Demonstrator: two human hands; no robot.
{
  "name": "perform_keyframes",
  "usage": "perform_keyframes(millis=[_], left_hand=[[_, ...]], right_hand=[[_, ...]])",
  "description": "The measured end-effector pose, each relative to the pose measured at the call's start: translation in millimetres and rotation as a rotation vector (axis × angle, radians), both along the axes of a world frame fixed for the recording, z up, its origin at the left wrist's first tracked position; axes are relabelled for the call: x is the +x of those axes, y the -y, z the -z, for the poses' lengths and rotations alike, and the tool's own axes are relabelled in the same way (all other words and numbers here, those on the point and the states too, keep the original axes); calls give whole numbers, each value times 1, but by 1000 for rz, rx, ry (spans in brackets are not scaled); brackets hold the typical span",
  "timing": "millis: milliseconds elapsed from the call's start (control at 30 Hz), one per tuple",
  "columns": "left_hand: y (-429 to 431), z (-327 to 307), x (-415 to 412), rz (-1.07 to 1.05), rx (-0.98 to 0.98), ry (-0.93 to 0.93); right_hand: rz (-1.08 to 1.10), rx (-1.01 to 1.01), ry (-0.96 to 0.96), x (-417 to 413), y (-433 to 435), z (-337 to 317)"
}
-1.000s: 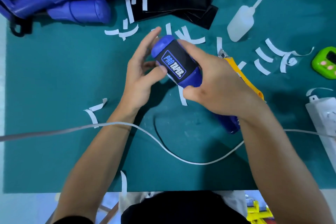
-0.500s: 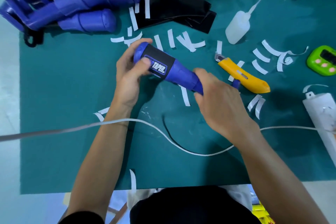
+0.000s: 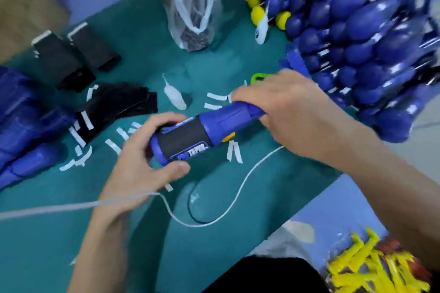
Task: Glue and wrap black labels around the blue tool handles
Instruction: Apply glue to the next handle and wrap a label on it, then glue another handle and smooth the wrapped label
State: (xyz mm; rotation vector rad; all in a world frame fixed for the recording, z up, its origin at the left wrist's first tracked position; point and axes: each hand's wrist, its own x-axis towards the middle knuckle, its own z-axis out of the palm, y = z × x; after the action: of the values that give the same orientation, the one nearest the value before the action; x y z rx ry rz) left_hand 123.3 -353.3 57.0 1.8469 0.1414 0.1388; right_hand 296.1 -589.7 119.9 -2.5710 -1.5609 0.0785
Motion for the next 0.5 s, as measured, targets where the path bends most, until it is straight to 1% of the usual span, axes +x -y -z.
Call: perform_keyframes(millis=[67,133,267,400,500], left_hand=[[22,-12,39,65,-30,30],[46,-22,81,84,-81,55],[89,-39,168,-29,-153,141],[112,-58,254,-126,-76,176],[112,-70,313,-199,48,137]], right_hand=[[76,-3,7,33,26,-18],[141,0,29,68,48,-34],[279,13,168,142,75,-55],[397,76,142,215,78,-62],[436,-5,253,266,70,-58]])
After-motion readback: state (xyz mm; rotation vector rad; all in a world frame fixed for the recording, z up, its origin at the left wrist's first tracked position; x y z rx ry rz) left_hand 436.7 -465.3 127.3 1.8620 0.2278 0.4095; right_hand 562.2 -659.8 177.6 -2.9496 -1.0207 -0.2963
